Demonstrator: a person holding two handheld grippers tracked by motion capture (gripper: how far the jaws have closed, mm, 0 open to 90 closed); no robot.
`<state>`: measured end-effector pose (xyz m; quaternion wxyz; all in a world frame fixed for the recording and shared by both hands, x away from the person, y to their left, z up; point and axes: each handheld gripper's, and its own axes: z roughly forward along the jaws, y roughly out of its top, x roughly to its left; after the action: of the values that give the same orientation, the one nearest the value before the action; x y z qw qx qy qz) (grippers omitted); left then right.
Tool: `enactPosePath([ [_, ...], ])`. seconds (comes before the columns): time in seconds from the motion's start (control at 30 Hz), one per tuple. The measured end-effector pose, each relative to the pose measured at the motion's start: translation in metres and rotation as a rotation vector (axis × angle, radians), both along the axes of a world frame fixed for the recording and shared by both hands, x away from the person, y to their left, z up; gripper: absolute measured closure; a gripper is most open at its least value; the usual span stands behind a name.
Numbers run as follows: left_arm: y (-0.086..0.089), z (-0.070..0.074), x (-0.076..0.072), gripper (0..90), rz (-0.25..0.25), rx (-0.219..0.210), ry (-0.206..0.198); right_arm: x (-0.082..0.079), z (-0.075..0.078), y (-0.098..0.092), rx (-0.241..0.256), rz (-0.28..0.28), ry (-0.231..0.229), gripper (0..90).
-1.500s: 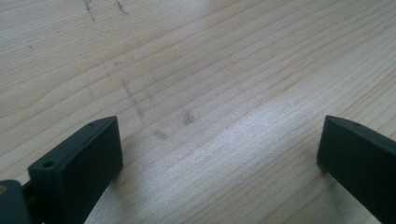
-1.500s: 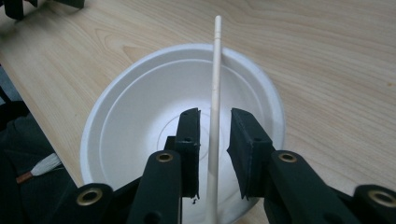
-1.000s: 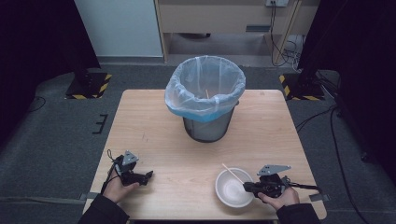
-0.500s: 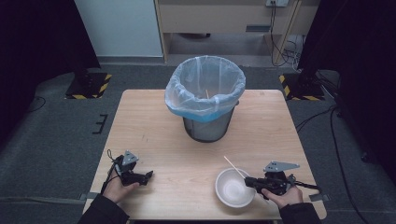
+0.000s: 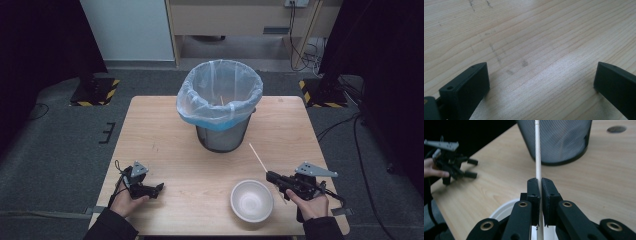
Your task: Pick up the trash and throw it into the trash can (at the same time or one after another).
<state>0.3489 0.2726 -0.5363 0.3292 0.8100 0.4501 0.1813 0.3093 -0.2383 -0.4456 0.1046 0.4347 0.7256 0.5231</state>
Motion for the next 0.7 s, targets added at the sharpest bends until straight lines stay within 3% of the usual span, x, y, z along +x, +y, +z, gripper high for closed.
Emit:
enactPosePath([
  [0.37,0.0,0.0,0.0,0.0,-0.001,0.002,0.0,0.006,0.019,-0.021,0.108,-0.112,-0.122,86.0],
  [0.6,0.0,0.0,0.0,0.0,0.0,0.0,0.0,0.012,0.033,-0.022,0.132,-0.128,-0.175,85.9],
  [0.7,0.0,0.0,0.0,0.0,0.0,0.0,0.0,0.02,0.047,-0.021,0.149,-0.128,-0.211,86.0],
])
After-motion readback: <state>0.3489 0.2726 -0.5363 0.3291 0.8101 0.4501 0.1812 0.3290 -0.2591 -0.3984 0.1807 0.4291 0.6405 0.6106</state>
